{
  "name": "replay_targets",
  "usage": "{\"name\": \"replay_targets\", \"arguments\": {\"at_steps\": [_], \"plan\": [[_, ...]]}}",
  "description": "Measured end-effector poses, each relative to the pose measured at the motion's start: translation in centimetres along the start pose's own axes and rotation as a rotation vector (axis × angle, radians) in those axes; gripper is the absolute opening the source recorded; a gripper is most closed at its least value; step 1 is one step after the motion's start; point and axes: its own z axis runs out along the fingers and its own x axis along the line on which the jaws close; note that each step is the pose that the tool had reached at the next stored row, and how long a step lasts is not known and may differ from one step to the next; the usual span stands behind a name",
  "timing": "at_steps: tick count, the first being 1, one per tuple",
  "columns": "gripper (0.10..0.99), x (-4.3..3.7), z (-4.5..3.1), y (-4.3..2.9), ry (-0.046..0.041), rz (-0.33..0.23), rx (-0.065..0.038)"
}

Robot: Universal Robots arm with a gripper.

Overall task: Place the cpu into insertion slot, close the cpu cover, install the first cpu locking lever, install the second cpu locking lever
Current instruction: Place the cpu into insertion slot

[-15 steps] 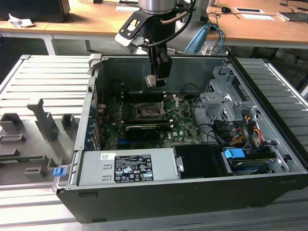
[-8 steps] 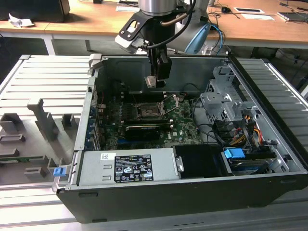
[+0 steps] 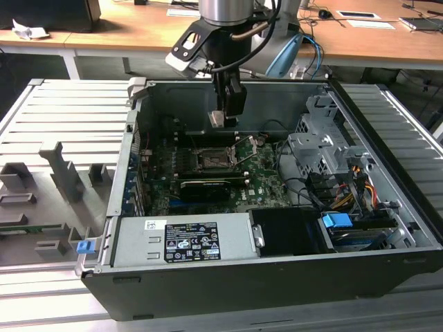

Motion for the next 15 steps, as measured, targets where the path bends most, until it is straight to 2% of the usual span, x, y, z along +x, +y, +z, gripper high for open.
{"name": "replay_targets", "arguments": {"at_steps": [15], "plan": [[0.529,-0.01,0.53,-0.05,0.0,0.001,0.0]]}}
